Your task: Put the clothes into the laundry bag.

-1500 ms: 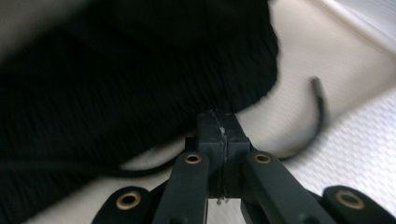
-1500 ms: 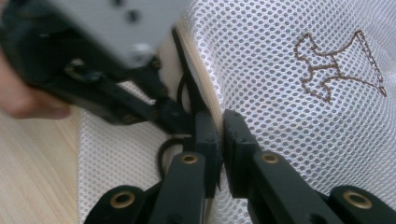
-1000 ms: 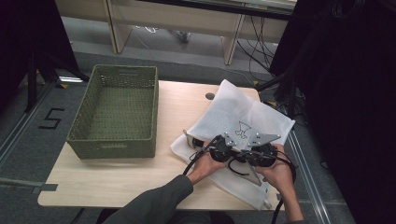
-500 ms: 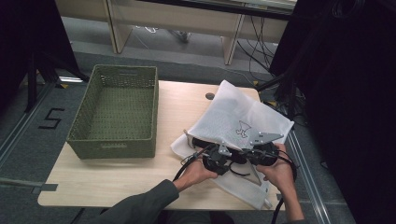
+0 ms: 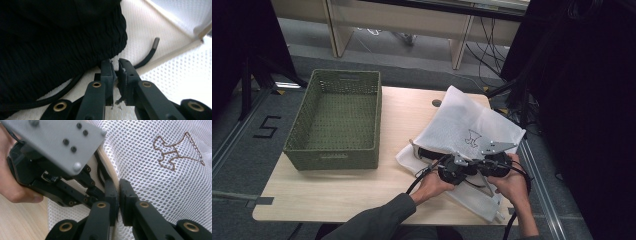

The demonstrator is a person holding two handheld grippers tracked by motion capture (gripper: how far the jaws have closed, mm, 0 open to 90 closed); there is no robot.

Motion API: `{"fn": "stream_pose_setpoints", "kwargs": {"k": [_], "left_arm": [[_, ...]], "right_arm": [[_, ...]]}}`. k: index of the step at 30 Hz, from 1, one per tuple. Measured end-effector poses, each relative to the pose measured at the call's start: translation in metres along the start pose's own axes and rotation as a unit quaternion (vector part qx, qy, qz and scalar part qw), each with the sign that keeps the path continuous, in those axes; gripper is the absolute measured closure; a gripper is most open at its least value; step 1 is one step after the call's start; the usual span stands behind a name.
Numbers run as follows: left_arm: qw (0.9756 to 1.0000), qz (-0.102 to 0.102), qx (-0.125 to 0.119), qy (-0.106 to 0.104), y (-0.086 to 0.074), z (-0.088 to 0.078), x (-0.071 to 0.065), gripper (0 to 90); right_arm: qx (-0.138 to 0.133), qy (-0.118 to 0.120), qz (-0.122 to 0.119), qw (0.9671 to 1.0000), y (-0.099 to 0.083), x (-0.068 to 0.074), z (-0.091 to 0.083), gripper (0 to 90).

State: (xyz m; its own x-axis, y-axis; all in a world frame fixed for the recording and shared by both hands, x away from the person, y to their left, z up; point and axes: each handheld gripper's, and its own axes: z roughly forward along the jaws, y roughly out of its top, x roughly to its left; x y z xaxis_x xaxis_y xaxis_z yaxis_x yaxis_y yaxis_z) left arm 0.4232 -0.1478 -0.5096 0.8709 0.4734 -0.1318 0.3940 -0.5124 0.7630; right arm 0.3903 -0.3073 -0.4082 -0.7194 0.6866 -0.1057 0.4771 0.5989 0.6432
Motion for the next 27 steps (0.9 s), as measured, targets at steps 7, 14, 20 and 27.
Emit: {"fn": "stream_pose_setpoints", "kwargs": {"k": [7, 14, 20, 27], "left_arm": [[0.9996, 0.017, 0.011, 0.018, -0.001, -0.008, 0.009, 83.0], [0.9993, 0.031, 0.009, 0.019, -0.004, -0.039, 0.016, 81.7], [0.9992, 0.034, 0.011, 0.015, -0.010, -0.062, 0.019, 80.1], [0.9983, 0.048, 0.014, 0.029, -0.019, -0.104, 0.023, 71.0]], "right_arm": [[-0.001, 0.000, 0.001, 1.0000, -0.001, -0.001, -0.001, 86.6], [0.001, 0.002, -0.003, 1.0000, -0.001, -0.002, 0.000, 86.7], [0.003, 0.004, -0.002, 1.0000, -0.001, -0.001, 0.001, 86.7], [0.002, 0.008, -0.003, 1.0000, -0.001, 0.000, 0.000, 86.7]]}}
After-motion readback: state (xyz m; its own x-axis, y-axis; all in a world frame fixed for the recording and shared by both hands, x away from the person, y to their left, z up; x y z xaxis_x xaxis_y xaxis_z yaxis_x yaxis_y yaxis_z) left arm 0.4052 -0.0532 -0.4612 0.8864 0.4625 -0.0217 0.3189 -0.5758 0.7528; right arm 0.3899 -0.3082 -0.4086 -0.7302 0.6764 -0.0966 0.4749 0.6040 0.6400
